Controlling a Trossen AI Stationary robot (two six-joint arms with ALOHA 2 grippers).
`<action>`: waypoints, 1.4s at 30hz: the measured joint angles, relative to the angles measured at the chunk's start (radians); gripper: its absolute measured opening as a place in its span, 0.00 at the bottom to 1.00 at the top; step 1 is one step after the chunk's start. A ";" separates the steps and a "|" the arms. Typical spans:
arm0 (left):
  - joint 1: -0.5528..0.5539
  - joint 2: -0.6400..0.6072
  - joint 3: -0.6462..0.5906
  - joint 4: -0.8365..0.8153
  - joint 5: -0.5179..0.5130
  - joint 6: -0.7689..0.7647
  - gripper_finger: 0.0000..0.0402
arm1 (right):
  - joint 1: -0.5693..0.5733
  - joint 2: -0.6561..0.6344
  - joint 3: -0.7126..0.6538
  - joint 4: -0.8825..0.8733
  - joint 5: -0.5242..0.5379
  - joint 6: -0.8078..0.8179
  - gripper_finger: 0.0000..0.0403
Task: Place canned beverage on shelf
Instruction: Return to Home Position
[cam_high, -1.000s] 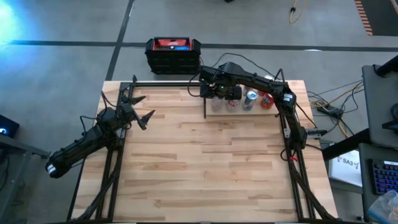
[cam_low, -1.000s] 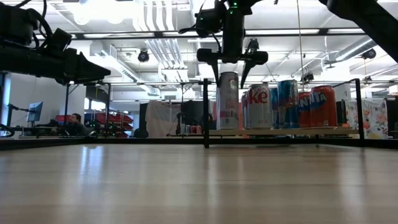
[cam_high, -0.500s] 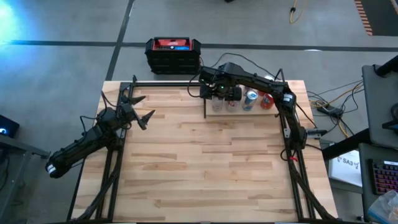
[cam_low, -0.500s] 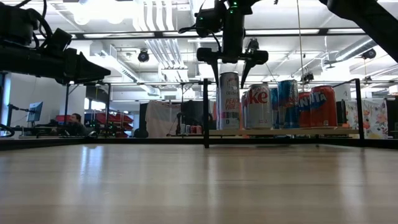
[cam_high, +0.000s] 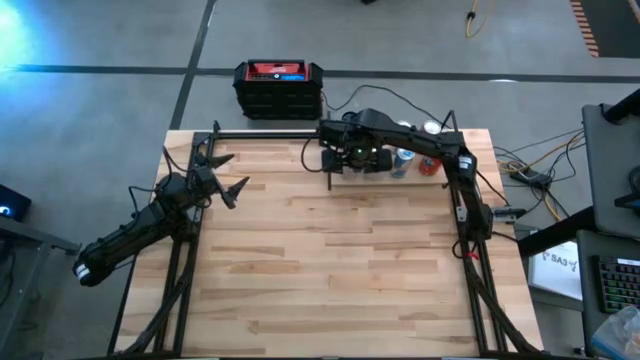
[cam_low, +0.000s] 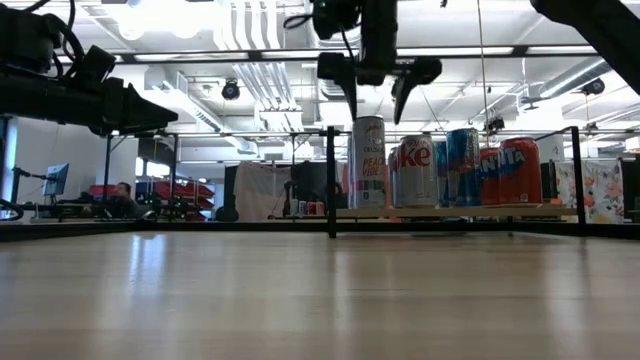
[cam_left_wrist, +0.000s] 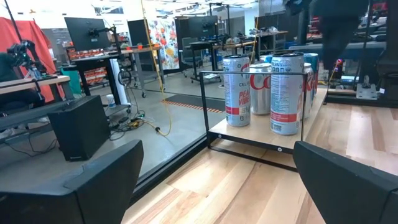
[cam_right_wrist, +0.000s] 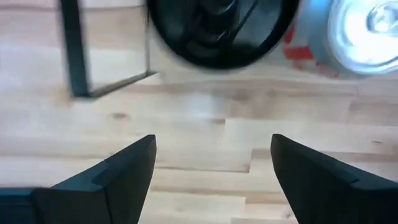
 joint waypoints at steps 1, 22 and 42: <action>0.000 0.000 0.000 0.000 0.000 0.000 0.99 | 0.008 -0.006 0.001 0.003 0.000 0.001 0.75; 0.000 0.000 0.000 0.000 0.000 0.000 0.99 | 0.261 -0.101 -0.029 0.001 0.035 -0.082 0.75; 0.000 0.000 0.000 0.000 0.000 0.000 0.99 | 0.536 -0.577 -0.498 0.397 0.486 -0.057 0.75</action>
